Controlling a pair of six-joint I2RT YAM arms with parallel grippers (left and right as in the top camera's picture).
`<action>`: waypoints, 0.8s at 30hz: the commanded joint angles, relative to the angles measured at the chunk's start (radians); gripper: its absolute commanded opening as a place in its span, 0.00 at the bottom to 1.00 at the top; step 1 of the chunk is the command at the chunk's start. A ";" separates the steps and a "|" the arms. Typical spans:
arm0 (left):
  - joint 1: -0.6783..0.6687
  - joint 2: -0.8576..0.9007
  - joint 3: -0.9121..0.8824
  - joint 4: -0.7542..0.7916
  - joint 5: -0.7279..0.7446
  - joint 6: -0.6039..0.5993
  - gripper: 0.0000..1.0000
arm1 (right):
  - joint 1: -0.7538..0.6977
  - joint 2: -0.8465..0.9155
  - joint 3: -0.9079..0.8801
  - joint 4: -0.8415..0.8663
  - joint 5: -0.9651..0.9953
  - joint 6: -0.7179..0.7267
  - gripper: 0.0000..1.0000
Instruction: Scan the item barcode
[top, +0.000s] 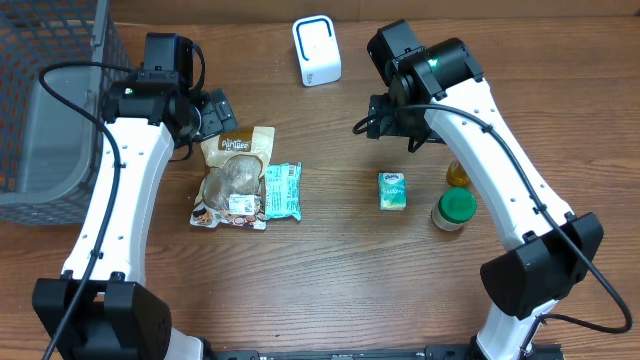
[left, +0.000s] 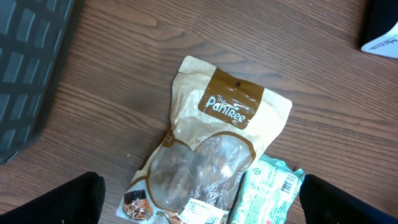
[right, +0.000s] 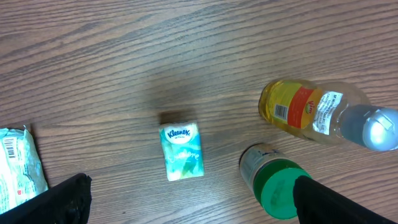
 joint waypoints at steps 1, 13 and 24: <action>-0.002 -0.006 0.012 0.000 -0.006 0.003 1.00 | -0.003 0.002 0.007 0.005 0.013 0.004 1.00; -0.002 -0.006 0.012 0.000 -0.006 0.003 1.00 | -0.003 0.002 0.007 0.005 0.013 0.004 1.00; -0.002 -0.006 0.012 0.000 0.101 -0.016 1.00 | -0.003 0.002 0.007 0.005 0.013 0.004 1.00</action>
